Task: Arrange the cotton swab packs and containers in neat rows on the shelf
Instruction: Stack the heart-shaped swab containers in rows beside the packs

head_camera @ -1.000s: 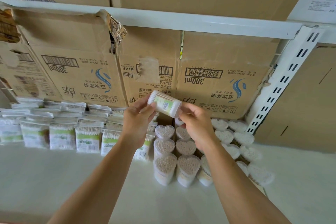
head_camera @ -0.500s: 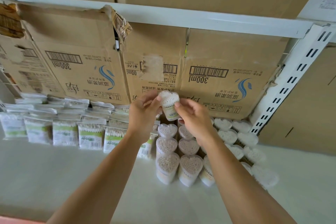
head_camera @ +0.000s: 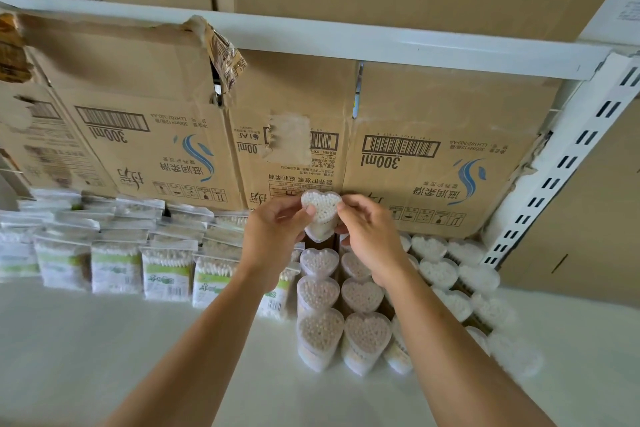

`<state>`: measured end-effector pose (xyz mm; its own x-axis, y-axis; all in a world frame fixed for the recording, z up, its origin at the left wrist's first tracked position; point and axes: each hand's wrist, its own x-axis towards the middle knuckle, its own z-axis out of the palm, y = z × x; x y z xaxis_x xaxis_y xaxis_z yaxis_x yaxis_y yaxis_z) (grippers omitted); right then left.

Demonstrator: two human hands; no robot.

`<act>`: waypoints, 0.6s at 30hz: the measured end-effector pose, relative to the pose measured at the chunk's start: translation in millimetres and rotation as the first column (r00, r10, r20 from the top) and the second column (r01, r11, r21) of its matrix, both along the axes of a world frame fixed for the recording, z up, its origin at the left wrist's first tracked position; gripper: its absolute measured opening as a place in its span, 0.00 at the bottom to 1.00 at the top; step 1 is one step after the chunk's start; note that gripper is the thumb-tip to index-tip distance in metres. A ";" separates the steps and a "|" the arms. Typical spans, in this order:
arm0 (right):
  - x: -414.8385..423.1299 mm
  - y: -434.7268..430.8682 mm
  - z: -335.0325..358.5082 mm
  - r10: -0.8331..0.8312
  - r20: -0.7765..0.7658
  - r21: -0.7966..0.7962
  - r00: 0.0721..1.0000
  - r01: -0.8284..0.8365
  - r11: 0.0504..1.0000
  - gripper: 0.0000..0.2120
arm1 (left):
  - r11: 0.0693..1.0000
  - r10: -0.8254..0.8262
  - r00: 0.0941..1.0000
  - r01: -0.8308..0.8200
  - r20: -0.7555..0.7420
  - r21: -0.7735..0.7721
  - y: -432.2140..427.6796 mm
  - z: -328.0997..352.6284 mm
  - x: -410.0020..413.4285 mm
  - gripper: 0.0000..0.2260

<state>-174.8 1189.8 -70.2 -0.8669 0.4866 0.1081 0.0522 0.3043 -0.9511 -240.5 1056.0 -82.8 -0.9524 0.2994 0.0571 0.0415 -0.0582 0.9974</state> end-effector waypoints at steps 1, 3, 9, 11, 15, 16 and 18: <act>-1.9 0.8 -1.3 -0.017 0.011 0.000 1.000 0.017 1.000 0.07 | 0.999 0.020 1.000 -0.020 -0.014 -0.046 0.5 -1.7 -1.9 0.07; -5.3 2.1 -3.5 -0.035 0.030 -0.006 0.999 0.036 0.999 0.08 | 0.991 0.039 0.998 -0.044 -0.043 -0.130 1.0 -4.5 -6.4 0.10; -12.1 7.5 -4.8 -0.064 0.002 0.022 0.998 0.064 0.998 0.09 | 0.967 0.042 0.987 -0.080 -0.158 -0.243 1.6 -0.7 -12.6 0.14; -13.0 9.1 -4.5 -0.078 -0.011 0.033 0.997 0.078 0.996 0.10 | 0.964 0.030 0.982 -0.077 -0.184 -0.254 2.3 1.3 -13.3 0.13; -12.7 10.7 -6.0 -0.091 0.035 0.099 0.995 0.087 0.991 0.06 | 0.942 -0.024 0.985 -0.036 -0.174 -0.334 4.1 -0.2 -13.9 0.08; -12.5 10.7 -6.6 -0.091 0.055 0.121 0.994 0.084 0.989 0.07 | 0.931 -0.031 0.983 -0.037 -0.181 -0.363 4.0 -2.1 -13.9 0.08; -12.5 11.0 -8.5 -0.083 0.097 0.159 0.992 0.067 0.985 0.07 | 0.903 -0.039 0.977 -0.055 -0.209 -0.426 4.0 -5.6 -13.7 0.09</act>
